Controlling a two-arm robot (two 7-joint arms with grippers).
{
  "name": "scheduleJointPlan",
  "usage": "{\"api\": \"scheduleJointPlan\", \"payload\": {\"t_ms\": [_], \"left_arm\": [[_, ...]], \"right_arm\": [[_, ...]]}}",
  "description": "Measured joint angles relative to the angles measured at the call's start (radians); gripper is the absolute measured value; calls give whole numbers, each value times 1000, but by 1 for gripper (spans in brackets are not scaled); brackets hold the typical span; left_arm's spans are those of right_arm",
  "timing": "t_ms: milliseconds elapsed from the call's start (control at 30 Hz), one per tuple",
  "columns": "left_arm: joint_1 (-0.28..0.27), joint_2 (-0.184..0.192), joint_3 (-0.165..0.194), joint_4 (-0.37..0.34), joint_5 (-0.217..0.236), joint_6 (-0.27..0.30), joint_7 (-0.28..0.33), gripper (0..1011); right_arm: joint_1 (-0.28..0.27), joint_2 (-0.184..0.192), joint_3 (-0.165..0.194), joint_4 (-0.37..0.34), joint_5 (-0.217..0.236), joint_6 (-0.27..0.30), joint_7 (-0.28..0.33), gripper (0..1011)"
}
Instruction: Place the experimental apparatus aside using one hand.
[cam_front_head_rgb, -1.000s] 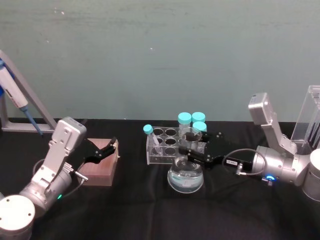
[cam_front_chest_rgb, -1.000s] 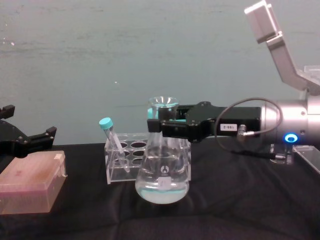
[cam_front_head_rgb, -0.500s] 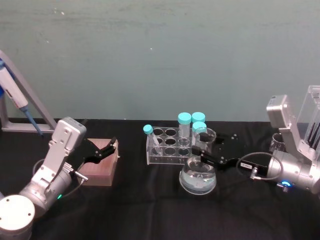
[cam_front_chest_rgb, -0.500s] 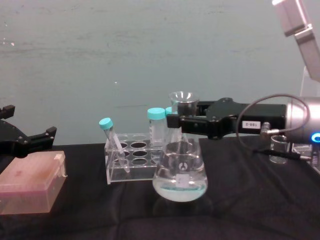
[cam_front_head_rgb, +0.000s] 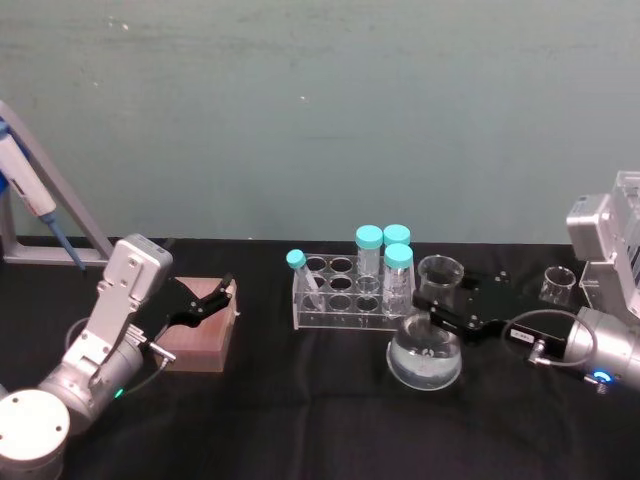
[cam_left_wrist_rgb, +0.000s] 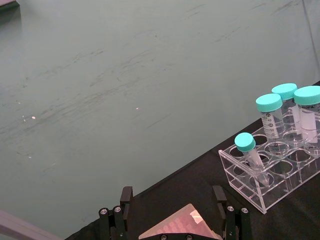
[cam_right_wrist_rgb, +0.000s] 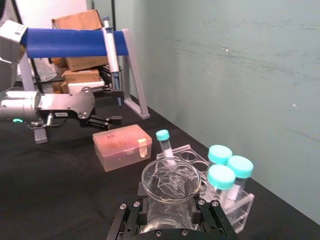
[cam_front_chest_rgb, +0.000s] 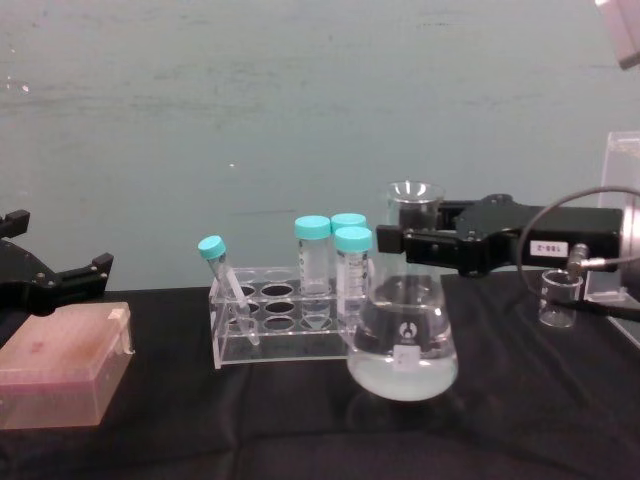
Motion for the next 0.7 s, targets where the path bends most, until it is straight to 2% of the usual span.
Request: {"api": "scheduleJointPlan", "payload": {"t_ms": [700], "left_arm": [[0, 0, 0, 0, 0, 0, 0, 1000]], "right_arm": [[-82, 71, 59, -93, 5, 21, -98, 453]]}}
